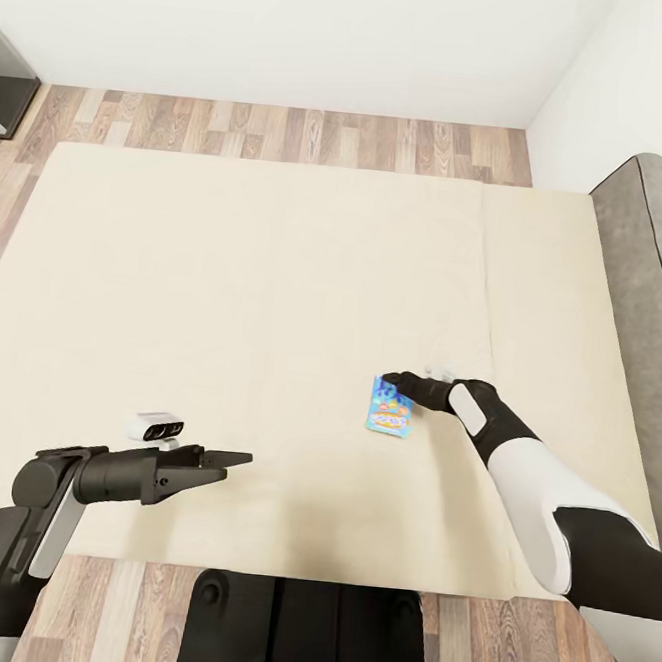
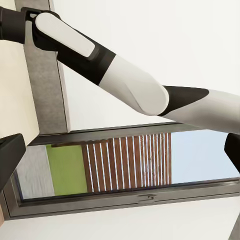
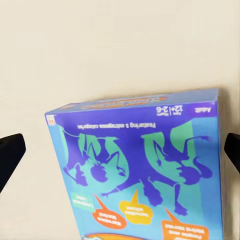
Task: Put all the toys in the child's room - the three board games (two on the bed and one on the table), the two jigsaw puzzles on the table, and the tennis ball on the table - inside the toy box on the table in the child's room.
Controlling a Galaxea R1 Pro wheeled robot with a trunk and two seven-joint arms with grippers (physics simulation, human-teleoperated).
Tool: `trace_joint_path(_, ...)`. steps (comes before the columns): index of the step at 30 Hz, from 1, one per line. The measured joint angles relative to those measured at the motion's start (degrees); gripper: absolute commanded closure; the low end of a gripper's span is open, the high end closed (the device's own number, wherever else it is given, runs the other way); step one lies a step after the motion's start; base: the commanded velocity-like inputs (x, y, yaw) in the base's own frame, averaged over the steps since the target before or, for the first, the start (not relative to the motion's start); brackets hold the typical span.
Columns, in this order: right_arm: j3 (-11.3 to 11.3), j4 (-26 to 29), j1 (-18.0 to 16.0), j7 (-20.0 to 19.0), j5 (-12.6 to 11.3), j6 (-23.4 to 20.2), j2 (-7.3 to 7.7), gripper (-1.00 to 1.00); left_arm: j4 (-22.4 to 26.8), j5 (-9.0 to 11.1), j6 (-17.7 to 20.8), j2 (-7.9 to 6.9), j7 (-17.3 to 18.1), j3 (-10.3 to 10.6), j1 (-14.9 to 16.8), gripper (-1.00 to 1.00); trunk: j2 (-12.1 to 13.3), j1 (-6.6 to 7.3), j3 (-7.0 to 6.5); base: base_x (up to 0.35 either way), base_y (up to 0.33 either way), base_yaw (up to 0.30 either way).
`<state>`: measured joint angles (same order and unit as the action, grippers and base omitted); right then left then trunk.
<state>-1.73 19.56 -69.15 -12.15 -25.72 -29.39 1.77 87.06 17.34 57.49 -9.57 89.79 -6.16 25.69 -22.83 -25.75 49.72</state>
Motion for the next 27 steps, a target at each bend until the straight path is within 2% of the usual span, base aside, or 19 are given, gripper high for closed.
trace_joint_path(19, -0.18, -0.04, 0.00, 0.00, -0.05, -0.72, -0.59, -1.00, 0.01, 0.00, 0.00, 0.00, 0.00, 0.00, 0.02, -1.00, 0.00, 0.00, 0.00, 0.000, 0.000, 0.000)
trace_joint_path(23, -0.19, -0.07, 0.00, -0.15, -0.07, -1.12, -1.69, -1.00, 0.02, 0.00, 0.00, 0.00, 0.00, 0.01, 0.03, -1.00, 0.00, 0.00, 0.00, 0.000, 0.000, 0.000)
trace_joint_path(27, -0.15, -0.02, 0.00, -0.20, -0.03, -2.10, -3.61, -1.00, 0.02, 0.00, 0.00, -0.01, 0.00, 0.00, 0.00, -1.00, 0.00, 0.00, 0.00, 0.000, 0.000, 0.000)
